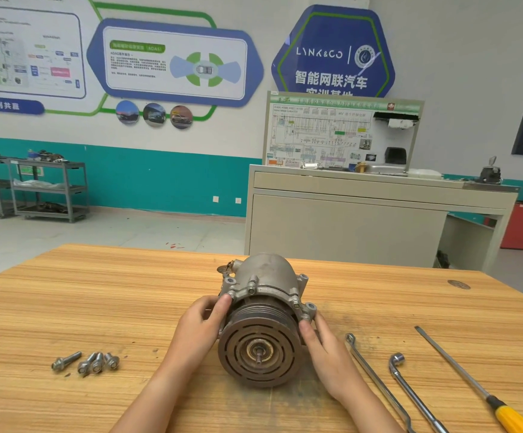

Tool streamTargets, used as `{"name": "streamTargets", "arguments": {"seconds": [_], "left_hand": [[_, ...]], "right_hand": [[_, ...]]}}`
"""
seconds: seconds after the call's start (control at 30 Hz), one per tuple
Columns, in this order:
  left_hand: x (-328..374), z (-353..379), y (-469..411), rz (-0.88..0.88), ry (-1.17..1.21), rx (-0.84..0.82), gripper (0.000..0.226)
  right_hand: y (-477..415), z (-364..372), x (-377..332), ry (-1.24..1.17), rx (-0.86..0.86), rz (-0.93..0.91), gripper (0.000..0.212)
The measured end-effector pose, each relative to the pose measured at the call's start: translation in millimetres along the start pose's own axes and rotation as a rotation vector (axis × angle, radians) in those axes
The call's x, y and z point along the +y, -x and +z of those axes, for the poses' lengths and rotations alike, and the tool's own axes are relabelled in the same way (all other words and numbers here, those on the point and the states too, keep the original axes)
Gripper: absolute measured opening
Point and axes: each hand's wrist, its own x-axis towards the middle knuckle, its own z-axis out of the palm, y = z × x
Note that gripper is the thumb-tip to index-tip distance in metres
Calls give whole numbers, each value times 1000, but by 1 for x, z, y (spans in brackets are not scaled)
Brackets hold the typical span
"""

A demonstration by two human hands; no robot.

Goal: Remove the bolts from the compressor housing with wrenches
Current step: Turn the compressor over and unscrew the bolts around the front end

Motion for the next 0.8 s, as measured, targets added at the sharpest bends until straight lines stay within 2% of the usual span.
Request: {"name": "streamTargets", "arguments": {"seconds": [0.23, 0.37, 0.47, 0.57, 0.8], "left_hand": [[5, -5, -3, 100, -133, -10, 30], [7, -4, -3, 93, -165, -24, 39], [4, -2, -4, 89, -137, -8, 33], [4, 0, -5, 109, -117, 6, 32], [0, -4, -6, 135, -109, 33, 56]], "right_hand": [[1, 5, -1, -88, 14, 58, 89], [0, 6, -1, -123, 18, 67, 92], [-2, 7, 1, -98, 35, 58, 96], [-2, 8, 2, -102, 64, 34, 93], [-3, 10, 3, -140, 96, -15, 75]]}}
